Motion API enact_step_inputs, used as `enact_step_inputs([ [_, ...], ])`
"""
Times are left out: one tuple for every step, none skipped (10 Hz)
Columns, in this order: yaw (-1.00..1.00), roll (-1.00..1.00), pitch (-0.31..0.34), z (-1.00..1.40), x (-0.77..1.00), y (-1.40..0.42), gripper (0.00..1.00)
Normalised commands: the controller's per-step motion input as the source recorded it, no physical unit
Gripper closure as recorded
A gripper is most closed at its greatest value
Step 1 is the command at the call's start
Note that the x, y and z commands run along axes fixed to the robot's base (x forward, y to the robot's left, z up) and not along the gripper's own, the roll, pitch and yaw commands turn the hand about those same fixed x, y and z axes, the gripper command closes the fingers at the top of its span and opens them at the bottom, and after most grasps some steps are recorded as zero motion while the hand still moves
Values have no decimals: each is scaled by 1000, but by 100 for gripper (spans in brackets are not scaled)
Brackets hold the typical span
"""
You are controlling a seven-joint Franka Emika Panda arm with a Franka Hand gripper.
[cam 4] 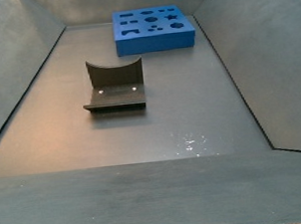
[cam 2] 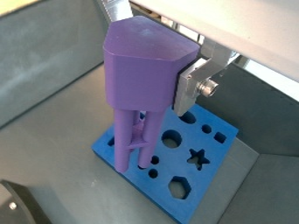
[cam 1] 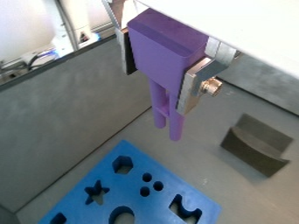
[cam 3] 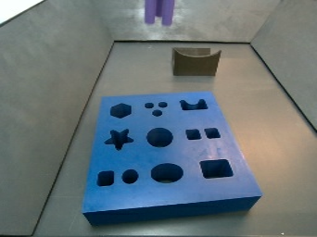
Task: Pick up the 3 prong object. Move up. Rotate the 3 prong object. Place the 3 prong object on the fixture. Regrasp the 3 prong object. Move to above the board. Insert the 3 prong object.
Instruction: Insert the 3 prong object.
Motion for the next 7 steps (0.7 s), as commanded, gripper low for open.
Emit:
enact_step_inputs([
  [917, -153, 71, -363, 3, -9, 100],
  [774, -331, 43, -83, 0, 0, 100],
  [617, -451, 0, 0, 0, -40, 100],
  [386, -500, -19, 197, 0, -189, 100],
  [274, -500, -70, 183, -3, -186, 100],
  [146, -500, -123, 129, 0, -91, 100],
  [0, -500, -161, 0, -6, 0, 100],
])
